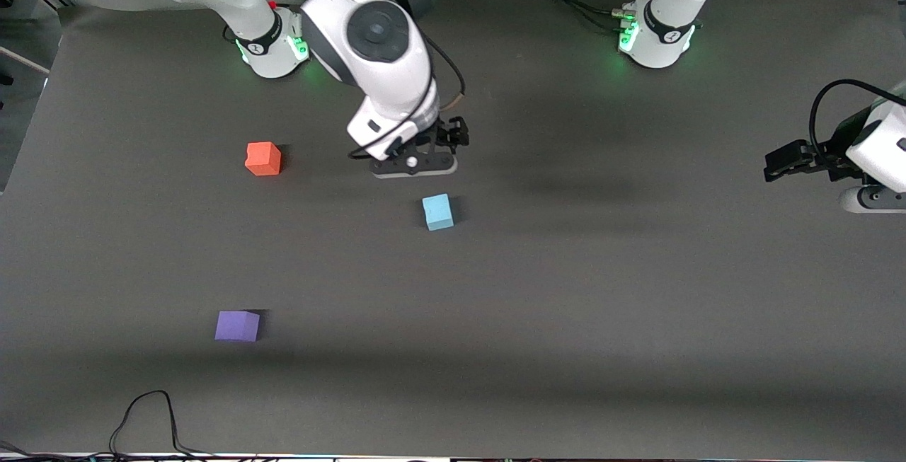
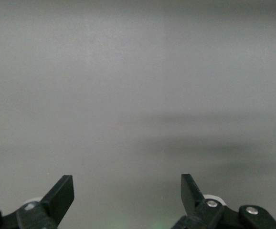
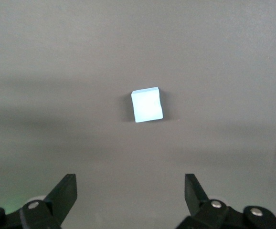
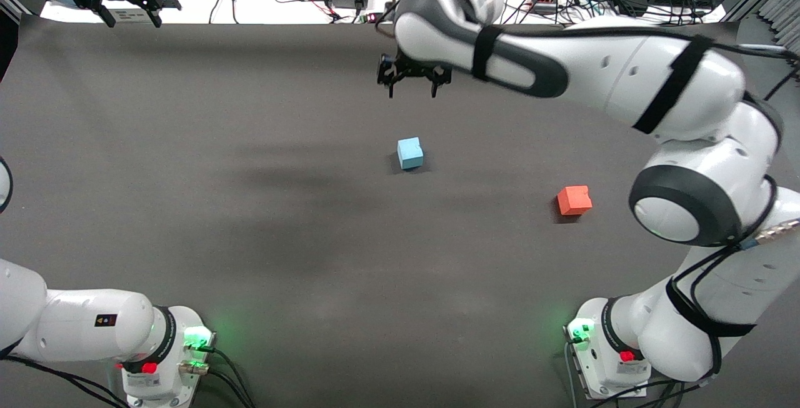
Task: Place blue block between orange and purple blocks
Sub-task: 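Move the right gripper over the blue cube and lower it, then grasp the blue cube with the right gripper and lift it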
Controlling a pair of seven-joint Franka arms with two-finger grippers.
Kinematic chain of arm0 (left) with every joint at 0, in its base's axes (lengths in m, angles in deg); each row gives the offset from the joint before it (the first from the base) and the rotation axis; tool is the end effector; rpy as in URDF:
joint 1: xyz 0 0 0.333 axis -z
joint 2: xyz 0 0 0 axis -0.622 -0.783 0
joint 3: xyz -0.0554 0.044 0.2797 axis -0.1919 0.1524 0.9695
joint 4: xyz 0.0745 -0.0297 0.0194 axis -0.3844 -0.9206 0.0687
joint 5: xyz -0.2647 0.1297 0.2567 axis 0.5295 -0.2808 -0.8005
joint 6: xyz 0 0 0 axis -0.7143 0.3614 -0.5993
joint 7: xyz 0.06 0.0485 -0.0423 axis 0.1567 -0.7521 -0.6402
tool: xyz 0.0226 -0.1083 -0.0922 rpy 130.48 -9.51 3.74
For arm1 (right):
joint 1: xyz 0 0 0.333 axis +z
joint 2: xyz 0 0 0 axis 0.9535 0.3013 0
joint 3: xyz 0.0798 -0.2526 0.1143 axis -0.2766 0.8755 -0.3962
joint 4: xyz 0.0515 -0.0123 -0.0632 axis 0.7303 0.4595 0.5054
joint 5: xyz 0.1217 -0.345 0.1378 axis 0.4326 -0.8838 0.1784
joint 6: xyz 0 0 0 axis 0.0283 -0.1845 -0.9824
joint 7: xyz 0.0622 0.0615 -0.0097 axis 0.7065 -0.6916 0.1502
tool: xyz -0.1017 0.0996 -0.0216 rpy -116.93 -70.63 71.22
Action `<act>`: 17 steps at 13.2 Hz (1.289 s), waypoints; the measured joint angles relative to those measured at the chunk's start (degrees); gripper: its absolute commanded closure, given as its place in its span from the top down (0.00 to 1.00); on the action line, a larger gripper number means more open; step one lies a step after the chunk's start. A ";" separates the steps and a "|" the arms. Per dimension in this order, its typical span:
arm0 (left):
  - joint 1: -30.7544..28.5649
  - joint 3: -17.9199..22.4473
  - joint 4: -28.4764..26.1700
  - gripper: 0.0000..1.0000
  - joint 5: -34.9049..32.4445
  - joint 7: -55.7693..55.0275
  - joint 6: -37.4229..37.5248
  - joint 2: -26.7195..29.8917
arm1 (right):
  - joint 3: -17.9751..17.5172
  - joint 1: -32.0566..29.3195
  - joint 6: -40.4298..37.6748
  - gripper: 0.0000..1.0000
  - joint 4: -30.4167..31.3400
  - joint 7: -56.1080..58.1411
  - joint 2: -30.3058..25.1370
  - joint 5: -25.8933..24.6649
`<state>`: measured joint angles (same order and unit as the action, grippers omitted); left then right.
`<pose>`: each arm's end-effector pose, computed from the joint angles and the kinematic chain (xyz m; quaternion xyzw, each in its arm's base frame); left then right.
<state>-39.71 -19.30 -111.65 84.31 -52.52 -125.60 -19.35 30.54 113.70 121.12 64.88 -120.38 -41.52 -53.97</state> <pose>0.5711 -0.0168 0.5195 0.9992 -0.0035 -0.0388 0.0014 0.4786 0.4635 0.3882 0.9990 0.0180 -0.0415 0.0014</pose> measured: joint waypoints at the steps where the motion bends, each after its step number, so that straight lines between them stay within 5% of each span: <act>1: 0.00 0.15 -0.27 1.00 0.00 0.01 -0.01 0.17 | 0.00 1.10 2.97 1.00 1.77 0.00 1.04 -1.78; 7: 0.17 0.37 -1.68 1.00 -0.01 0.05 -0.76 0.23 | 0.26 2.50 27.66 1.00 20.33 0.33 3.94 -10.28; 15: 4.85 5.19 -1.72 1.00 -0.01 0.36 -0.88 0.24 | 1.56 2.49 39.22 1.00 22.45 1.17 10.52 -13.23; 16: 4.85 5.25 -1.72 1.00 -0.01 0.39 -1.10 0.24 | 1.88 2.45 40.25 0.98 22.45 1.17 11.07 -13.58; 17: 4.88 5.25 -1.73 1.00 -0.01 0.40 -1.42 0.24 | 2.12 2.41 41.07 0.84 22.45 1.21 11.54 -13.70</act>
<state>-34.83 -14.05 -113.38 84.30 -52.12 -127.02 -19.11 32.66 116.11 162.20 87.32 -119.17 -29.98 -67.67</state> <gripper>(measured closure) 0.000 0.004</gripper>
